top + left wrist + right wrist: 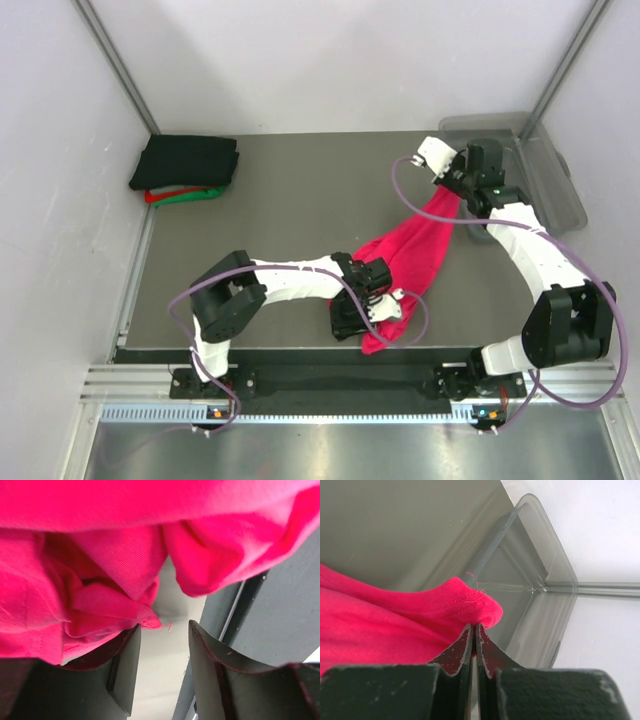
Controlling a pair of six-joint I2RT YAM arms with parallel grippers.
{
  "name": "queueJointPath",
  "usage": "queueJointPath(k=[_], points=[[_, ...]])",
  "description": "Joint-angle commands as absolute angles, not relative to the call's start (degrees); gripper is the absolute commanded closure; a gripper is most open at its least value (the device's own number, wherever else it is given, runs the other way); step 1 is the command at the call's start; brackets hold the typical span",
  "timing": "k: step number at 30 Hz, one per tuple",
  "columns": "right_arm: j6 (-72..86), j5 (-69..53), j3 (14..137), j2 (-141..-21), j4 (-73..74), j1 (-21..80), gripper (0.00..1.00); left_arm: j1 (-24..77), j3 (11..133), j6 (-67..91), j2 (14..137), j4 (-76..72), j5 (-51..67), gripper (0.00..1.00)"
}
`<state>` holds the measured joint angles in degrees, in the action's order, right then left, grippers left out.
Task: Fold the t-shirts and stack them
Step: Flatten the tshirt out
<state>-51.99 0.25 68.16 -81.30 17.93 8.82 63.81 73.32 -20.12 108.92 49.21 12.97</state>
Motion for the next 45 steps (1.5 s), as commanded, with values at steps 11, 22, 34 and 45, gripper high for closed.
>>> queueJointPath(k=[11, 22, 34, 45], points=[[-50.98, -2.55, 65.30, -79.28, 13.54, 6.95, 1.00, 63.81, 75.15, -19.60, 109.18, 47.81, 8.27, 1.00], [-48.17, -8.25, 69.77, -70.14, 16.70, 6.77, 1.00, 36.06, 81.63, -30.75, 84.77, 52.74, 5.89, 1.00], [-44.90, -20.82, 84.36, -67.15, 16.09, 6.86, 1.00, 20.75, 98.41, -33.75, 72.78, 47.29, -9.04, 1.00], [-60.01, -26.54, 57.60, -64.34, 26.69, 6.85, 0.80, 18.81, 81.06, -31.72, 64.43, 55.00, 10.08, 1.00]])
